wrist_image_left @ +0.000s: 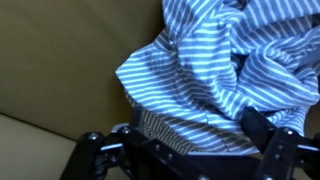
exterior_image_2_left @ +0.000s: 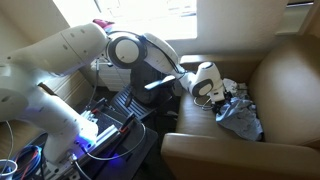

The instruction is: Take the garment on the sofa and put it on the chair

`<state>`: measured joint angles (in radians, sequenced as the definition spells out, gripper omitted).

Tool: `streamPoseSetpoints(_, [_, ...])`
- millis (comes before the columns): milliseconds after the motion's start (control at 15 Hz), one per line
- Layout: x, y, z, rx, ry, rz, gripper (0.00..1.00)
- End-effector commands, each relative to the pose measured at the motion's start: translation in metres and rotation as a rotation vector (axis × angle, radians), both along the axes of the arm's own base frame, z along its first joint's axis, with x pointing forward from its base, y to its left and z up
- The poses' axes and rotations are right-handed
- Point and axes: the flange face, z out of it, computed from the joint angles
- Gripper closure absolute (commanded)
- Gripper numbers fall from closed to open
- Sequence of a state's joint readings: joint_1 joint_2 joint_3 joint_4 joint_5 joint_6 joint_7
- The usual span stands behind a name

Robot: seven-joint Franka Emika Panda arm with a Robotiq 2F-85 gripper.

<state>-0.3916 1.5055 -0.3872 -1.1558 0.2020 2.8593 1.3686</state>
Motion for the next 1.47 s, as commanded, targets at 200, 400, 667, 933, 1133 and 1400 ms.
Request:
streamPoseSetpoints(200, [-0.005, 0.003, -0.008, 0.055, 0.023, -0.007, 0.0])
streamPoseSetpoints(400, [-0.011, 0.006, -0.018, 0.114, 0.08, 0.011, 0.34])
streamPoseSetpoints(667, [-0.015, 0.004, -0.019, 0.119, 0.109, 0.012, 0.62])
streamPoseSetpoints(933, [-0.014, 0.005, -0.019, 0.104, 0.105, 0.021, 0.89])
streamPoseSetpoints(1133, [-0.015, 0.004, -0.019, 0.108, 0.105, 0.019, 1.0])
streamPoseSetpoints(1400, [-0.01, 0.002, -0.017, 0.253, 0.152, 0.051, 0.99])
